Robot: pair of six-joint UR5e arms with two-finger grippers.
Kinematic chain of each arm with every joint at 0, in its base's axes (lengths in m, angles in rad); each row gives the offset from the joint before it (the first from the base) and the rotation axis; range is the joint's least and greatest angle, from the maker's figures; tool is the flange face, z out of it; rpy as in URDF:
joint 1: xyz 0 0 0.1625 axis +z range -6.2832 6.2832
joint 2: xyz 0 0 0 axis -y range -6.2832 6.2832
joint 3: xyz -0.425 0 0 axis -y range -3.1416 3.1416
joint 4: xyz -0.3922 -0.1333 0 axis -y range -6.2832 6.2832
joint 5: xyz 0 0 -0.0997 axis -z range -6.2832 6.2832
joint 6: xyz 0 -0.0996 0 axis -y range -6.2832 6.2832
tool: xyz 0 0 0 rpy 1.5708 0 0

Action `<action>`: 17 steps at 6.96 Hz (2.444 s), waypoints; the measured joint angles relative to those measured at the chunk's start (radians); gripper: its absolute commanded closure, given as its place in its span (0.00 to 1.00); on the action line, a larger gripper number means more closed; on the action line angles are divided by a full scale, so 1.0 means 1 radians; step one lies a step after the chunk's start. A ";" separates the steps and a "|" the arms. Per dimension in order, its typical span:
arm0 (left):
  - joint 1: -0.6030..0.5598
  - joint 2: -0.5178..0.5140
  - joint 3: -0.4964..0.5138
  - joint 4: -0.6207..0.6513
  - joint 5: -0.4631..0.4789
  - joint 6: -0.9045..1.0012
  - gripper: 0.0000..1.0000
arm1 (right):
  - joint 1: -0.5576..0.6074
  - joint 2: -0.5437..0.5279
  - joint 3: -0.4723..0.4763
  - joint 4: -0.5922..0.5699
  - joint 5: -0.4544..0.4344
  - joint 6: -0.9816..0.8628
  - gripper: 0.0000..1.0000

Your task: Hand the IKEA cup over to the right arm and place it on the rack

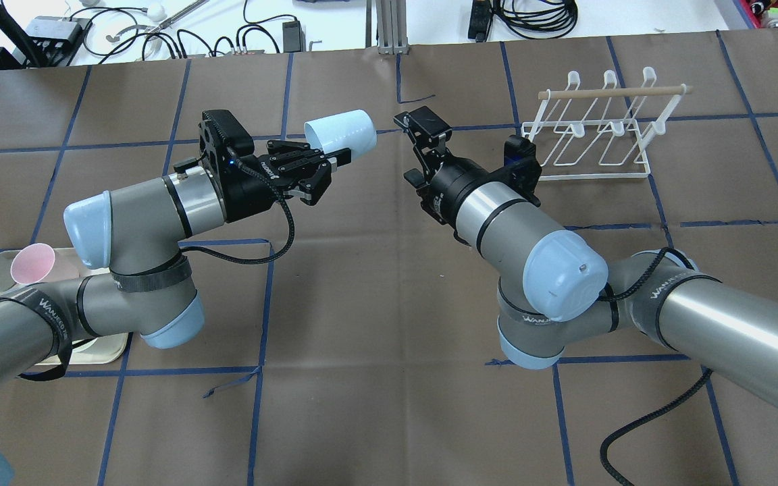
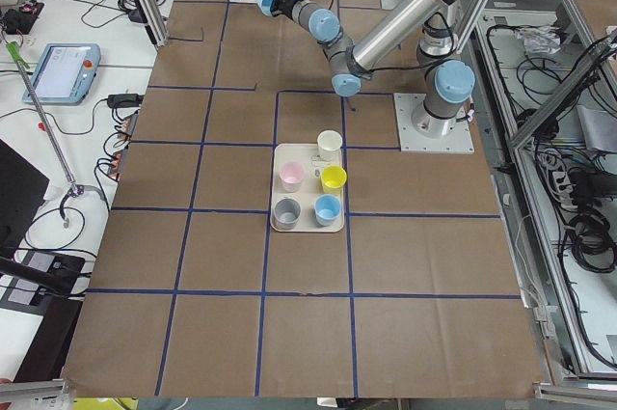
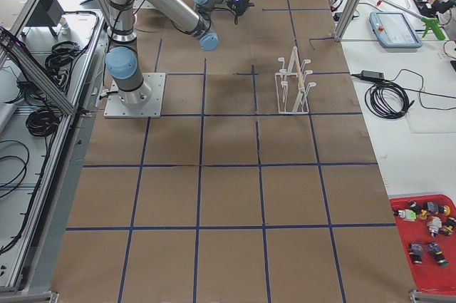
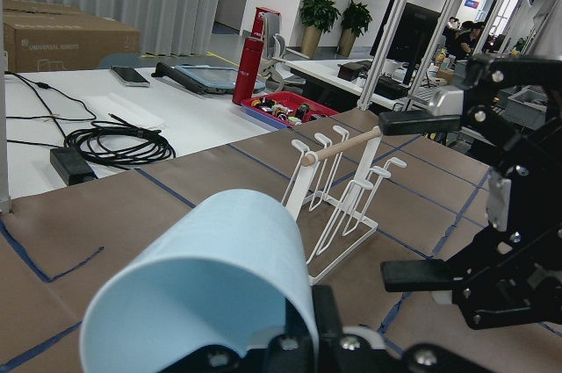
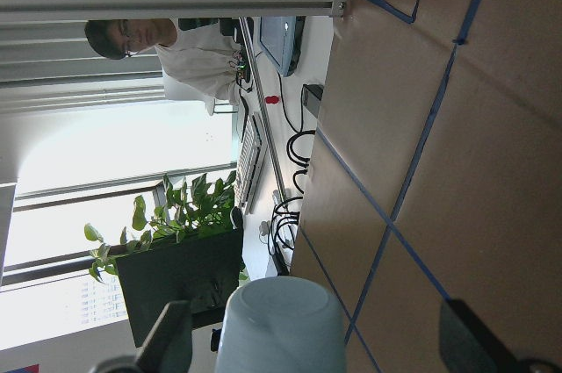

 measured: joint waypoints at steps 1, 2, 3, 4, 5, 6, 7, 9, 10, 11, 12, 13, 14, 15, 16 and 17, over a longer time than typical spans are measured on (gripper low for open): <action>0.000 -0.001 0.000 0.001 0.000 0.000 1.00 | 0.027 0.026 -0.013 -0.006 -0.021 0.001 0.01; 0.000 -0.003 0.000 0.002 0.000 0.000 1.00 | 0.049 0.045 -0.029 -0.009 -0.039 0.003 0.01; 0.000 -0.005 0.000 0.003 0.000 0.000 1.00 | 0.066 0.059 -0.049 -0.011 -0.053 0.019 0.01; 0.000 -0.005 0.000 0.003 0.000 0.000 1.00 | 0.075 0.067 -0.070 -0.011 -0.059 0.045 0.01; 0.000 -0.005 0.001 0.003 0.000 0.000 1.00 | 0.079 0.073 -0.090 -0.011 -0.061 0.061 0.01; 0.000 -0.006 0.001 0.003 0.000 0.000 1.00 | 0.084 0.084 -0.106 -0.011 -0.061 0.069 0.01; 0.000 -0.006 0.002 0.003 0.000 0.000 1.00 | 0.091 0.099 -0.121 -0.011 -0.061 0.072 0.01; 0.000 -0.007 0.002 0.003 0.000 0.000 1.00 | 0.108 0.126 -0.156 -0.011 -0.065 0.075 0.01; 0.000 -0.007 0.002 0.003 0.000 0.000 1.00 | 0.114 0.137 -0.173 -0.011 -0.068 0.075 0.01; 0.000 -0.008 0.002 0.003 0.000 0.000 1.00 | 0.116 0.150 -0.188 -0.011 -0.068 0.075 0.01; 0.000 -0.008 0.003 0.003 0.000 0.000 0.99 | 0.117 0.161 -0.200 -0.011 -0.069 0.075 0.02; 0.000 -0.008 0.004 0.003 0.000 0.000 0.99 | 0.117 0.169 -0.207 -0.011 -0.069 0.075 0.14; 0.000 -0.008 0.004 0.003 0.000 -0.001 0.99 | 0.117 0.173 -0.210 -0.009 -0.068 0.075 0.26; 0.000 -0.008 0.004 0.003 0.000 -0.001 0.99 | 0.117 0.175 -0.210 -0.006 -0.065 0.075 0.38; 0.000 -0.008 0.004 0.003 0.000 -0.002 0.93 | 0.117 0.175 -0.211 -0.005 -0.059 0.076 0.49; 0.000 -0.008 0.004 0.003 0.000 -0.005 0.63 | 0.117 0.174 -0.213 -0.004 -0.055 0.076 0.51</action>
